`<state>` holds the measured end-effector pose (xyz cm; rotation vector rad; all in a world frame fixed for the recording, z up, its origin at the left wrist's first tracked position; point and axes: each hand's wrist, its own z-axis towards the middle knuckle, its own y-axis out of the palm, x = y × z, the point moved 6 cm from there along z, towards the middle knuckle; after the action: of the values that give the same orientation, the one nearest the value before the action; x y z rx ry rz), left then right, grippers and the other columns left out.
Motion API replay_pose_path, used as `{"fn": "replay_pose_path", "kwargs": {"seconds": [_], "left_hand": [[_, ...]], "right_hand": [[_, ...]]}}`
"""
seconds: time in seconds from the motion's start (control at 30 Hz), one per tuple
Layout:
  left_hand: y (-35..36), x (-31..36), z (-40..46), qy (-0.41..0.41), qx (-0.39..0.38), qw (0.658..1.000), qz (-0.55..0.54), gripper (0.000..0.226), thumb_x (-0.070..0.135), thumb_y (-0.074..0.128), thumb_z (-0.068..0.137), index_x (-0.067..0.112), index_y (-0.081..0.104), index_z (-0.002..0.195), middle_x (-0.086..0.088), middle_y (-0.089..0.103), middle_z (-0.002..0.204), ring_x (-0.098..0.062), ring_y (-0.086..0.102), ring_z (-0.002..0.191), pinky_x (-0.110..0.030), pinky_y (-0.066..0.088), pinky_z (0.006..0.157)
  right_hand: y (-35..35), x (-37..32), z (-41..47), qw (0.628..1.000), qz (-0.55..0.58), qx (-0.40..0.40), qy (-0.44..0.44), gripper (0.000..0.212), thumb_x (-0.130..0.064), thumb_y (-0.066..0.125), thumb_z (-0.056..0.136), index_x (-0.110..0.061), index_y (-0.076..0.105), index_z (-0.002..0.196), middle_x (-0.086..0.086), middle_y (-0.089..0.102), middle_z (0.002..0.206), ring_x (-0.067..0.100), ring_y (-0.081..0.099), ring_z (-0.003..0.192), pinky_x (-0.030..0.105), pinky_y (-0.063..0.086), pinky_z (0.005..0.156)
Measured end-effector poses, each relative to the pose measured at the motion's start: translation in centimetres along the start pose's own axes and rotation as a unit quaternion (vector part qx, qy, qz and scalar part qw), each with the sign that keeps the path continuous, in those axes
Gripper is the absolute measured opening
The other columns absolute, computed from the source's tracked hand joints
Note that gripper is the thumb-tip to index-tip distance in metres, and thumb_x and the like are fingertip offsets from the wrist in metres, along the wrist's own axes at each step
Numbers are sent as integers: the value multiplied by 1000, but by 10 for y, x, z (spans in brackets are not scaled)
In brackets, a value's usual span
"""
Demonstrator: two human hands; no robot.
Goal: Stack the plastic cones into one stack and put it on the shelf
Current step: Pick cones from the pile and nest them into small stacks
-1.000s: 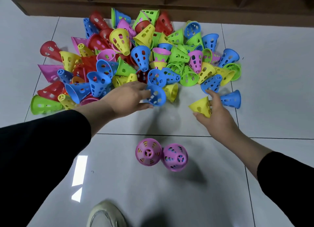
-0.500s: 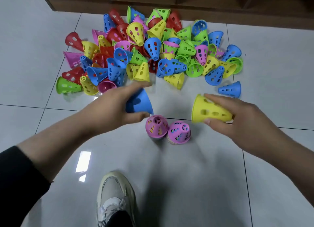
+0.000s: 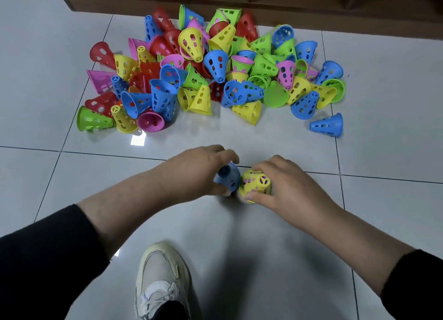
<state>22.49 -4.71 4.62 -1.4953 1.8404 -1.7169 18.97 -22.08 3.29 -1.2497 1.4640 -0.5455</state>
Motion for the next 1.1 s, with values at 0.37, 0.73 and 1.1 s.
{"fn": "replay_pose_path", "kwargs": {"seconds": [0.37,0.73,1.1], "left_hand": [[-14,-111,22,-180,226,951,-109,43,32,57,97,23,47,137,-3,59,131,-20,61,112,-38,52,91],[-13,-147,132,-250,152,955,47,46,40,53,97,17,43,136,-15,56,120,-39,58,104,-44,48,72],[9,-150,141,-303,82,949,-22,52,31,67,88,16,39,130,-11,61,103,-32,53,79,-41,44,66]], "right_hand": [[-22,45,85,993,60,102,22,35,-36,60,95,-20,60,126,-4,54,128,15,55,114,26,41,90],[3,64,199,990,-142,17,22,52,-35,64,91,-13,50,136,8,40,145,31,43,130,46,46,96],[16,80,190,987,-115,21,107,67,-39,71,79,-14,38,131,11,57,114,34,54,103,44,50,80]]}}
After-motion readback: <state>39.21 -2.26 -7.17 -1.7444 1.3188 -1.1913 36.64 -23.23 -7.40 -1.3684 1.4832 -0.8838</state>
